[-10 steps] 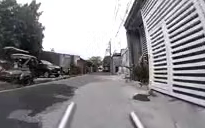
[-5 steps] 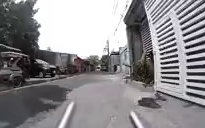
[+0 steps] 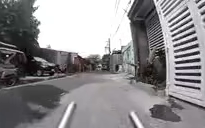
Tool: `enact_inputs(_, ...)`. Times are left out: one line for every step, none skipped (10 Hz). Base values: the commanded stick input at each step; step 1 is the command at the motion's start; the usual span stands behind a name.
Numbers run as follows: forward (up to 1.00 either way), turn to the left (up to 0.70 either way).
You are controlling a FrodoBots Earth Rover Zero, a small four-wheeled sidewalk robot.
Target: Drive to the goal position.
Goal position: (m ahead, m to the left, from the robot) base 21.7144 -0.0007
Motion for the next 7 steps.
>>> enact_inputs(0.85, 0.0)
enact_inputs(0.85, 0.0)
enact_inputs(0.85, 0.0)
enact_inputs(0.85, 0.0)
enact_inputs(0.85, 0.0)
enact_inputs(0.85, 0.0)
enact_inputs(0.85, 0.0)
